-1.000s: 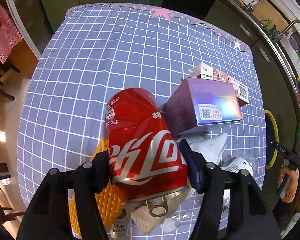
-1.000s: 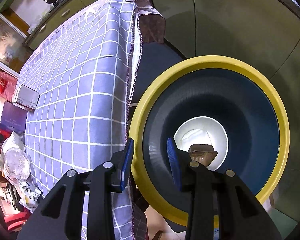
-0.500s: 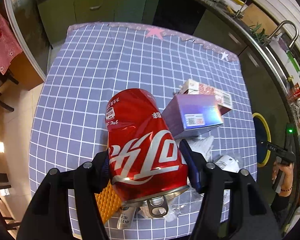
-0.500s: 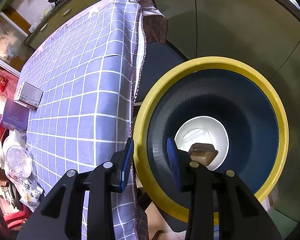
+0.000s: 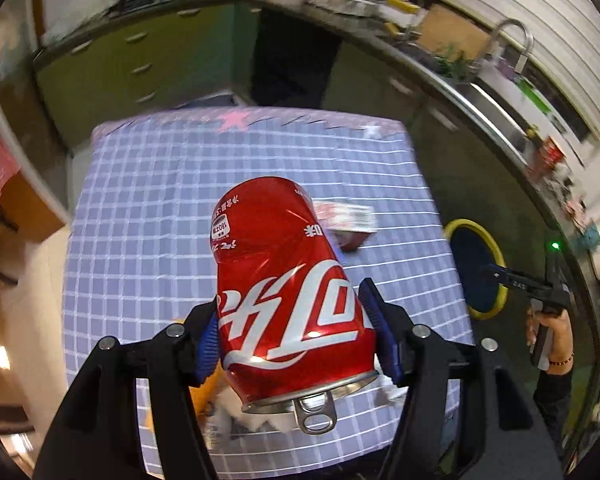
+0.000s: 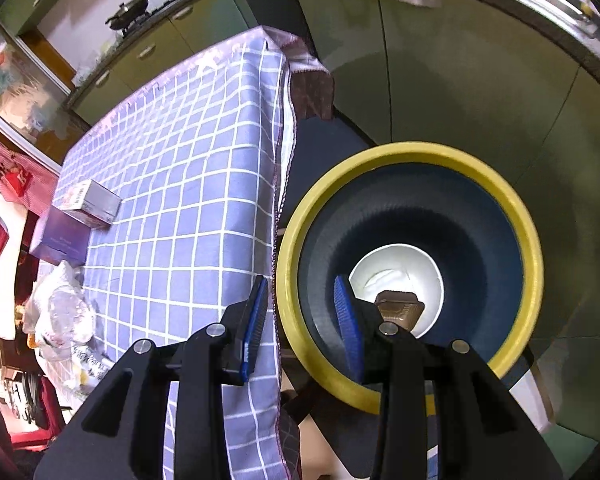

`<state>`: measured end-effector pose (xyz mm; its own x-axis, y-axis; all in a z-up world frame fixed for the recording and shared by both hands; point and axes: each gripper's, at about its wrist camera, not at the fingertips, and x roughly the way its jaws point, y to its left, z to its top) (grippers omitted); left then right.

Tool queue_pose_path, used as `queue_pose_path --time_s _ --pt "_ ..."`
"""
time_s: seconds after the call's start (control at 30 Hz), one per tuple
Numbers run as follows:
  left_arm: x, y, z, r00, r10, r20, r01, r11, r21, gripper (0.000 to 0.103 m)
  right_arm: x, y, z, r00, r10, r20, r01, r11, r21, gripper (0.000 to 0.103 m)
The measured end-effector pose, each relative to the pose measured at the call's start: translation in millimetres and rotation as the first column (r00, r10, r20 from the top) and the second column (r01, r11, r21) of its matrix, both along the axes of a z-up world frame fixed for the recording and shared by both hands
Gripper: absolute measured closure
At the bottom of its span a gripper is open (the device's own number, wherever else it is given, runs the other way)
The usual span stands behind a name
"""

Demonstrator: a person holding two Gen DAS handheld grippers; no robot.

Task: Collect trash
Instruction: 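Carry the red can over the bin and open the left gripper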

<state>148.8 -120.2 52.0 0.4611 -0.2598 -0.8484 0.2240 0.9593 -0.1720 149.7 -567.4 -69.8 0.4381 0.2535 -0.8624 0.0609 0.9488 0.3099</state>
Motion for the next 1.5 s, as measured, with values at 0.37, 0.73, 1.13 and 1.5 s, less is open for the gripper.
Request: queue_pose_path --time_s 0.37,0.73,1.13,1.5 --pt "1 -156 -1 0.942 -0.336 0.018 0.336 0.941 -0.033 0.044 -67 -44 40 0.992 -0.084 0.095 0.086 0.996 -0.017 0.068" --pt "13 -344 -85 0.809 -0.578 -0.111 0.577 0.816 -0.042 0.043 -143 -120 45 0.963 -0.235 0.128 0.237 0.972 0.007 0.068" --pt "41 -427 -184 0.779 -0.569 -0.263 0.593 0.805 0.015 0.036 -171 -151 27 0.953 -0.291 0.09 0.29 0.957 0.024 0.068" --pt "25 -364 -97 0.792 -0.602 -0.101 0.601 0.798 -0.042 0.025 -143 -122 30 0.967 -0.239 0.085 0.239 0.971 0.011 0.067"
